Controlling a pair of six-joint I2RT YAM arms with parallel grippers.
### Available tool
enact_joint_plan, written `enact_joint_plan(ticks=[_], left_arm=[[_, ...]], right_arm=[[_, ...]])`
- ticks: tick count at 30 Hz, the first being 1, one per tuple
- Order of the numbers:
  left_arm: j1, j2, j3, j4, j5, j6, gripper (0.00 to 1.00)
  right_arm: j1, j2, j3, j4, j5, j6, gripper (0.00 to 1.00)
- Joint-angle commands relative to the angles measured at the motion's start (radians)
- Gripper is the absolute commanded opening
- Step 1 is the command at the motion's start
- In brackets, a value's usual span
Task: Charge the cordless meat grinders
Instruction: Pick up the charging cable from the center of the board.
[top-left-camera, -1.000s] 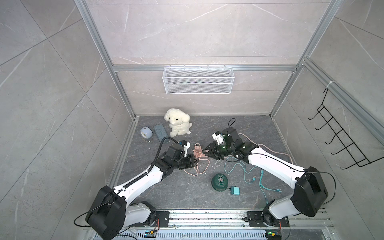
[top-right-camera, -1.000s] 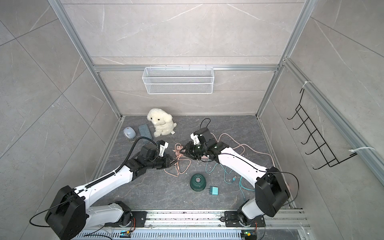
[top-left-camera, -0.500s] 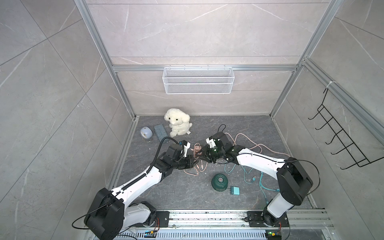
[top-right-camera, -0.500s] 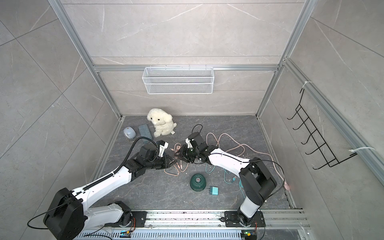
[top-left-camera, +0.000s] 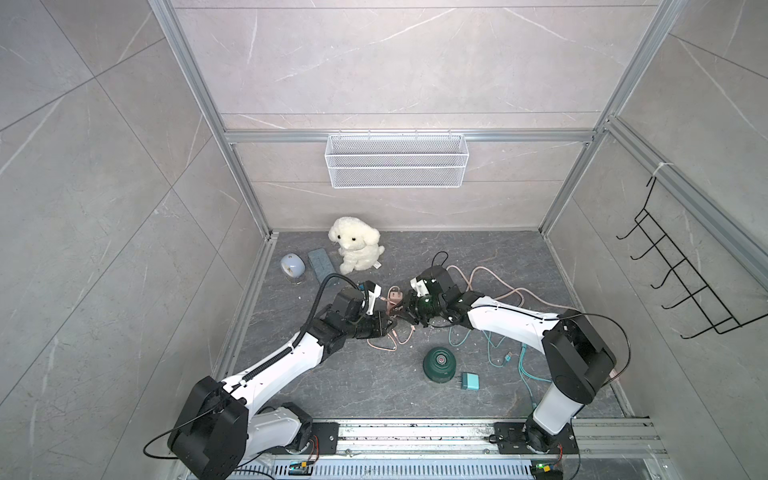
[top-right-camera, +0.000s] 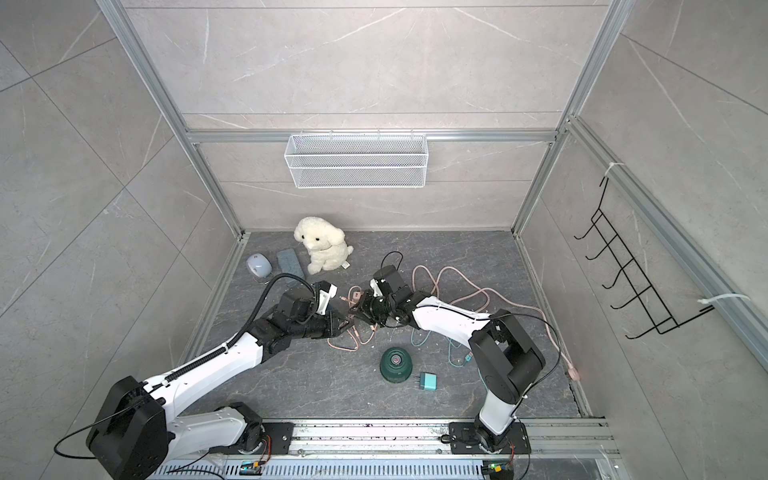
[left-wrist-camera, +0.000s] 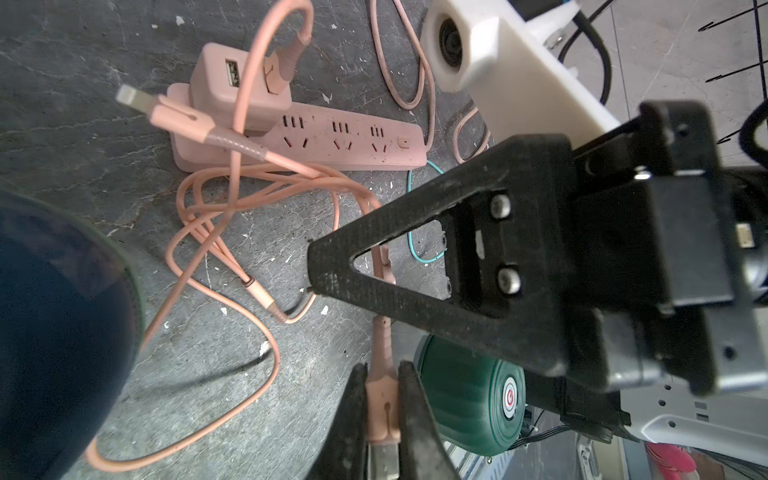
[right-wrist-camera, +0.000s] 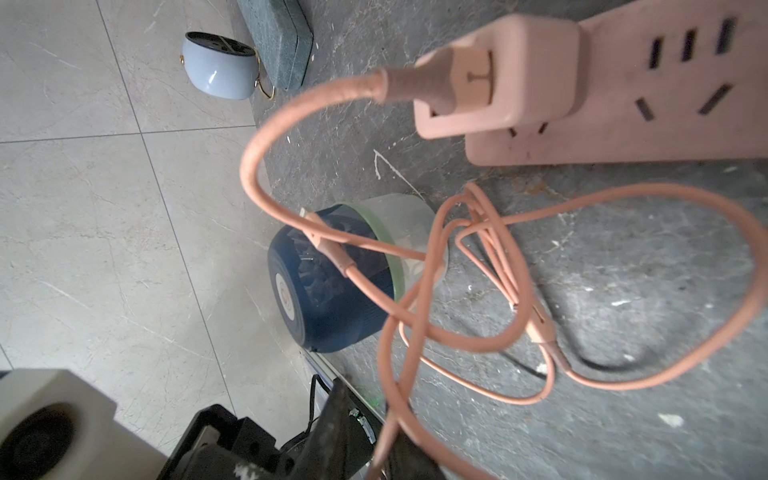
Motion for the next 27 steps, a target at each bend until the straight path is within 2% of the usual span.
enact_joint_plan(ticks=[1,6,10,13,16,20,27], left_arm=[[-0.005,-0.033,0.049,-0.019,0.005,0.054,0.00],[-0.005,-0.026,0.055,-0.003,0.013,0.065,0.01],[-0.005,-0.021,0.054,0.004,0.036,0.066,0.19],[-0.002,-0.038,0.045,0.009,0.033,0.057,0.37],[0.011,-0.069,0.030,0.011,0.024,0.038,0.51],[0.038,-0.106,-0.008,0.032,0.026,-0.030,0.53],[0.042,-0.117,-0.133,0.253,0.046,-0.273,0.51]], right_arm=[[0.012,-0.049,-0.021,-0.012,0.003,0.018,0.11],[0.013,-0.056,-0.053,0.037,0.003,0.059,0.07],[0.011,-0.078,-0.072,0.032,0.048,0.068,0.05],[0.007,-0.087,-0.080,0.039,0.070,0.080,0.04],[0.004,-0.094,-0.089,0.060,0.087,0.099,0.04],[0.001,-0.107,-0.092,0.068,0.107,0.103,0.03],[0.001,-0.117,-0.097,0.113,0.132,0.124,0.02]])
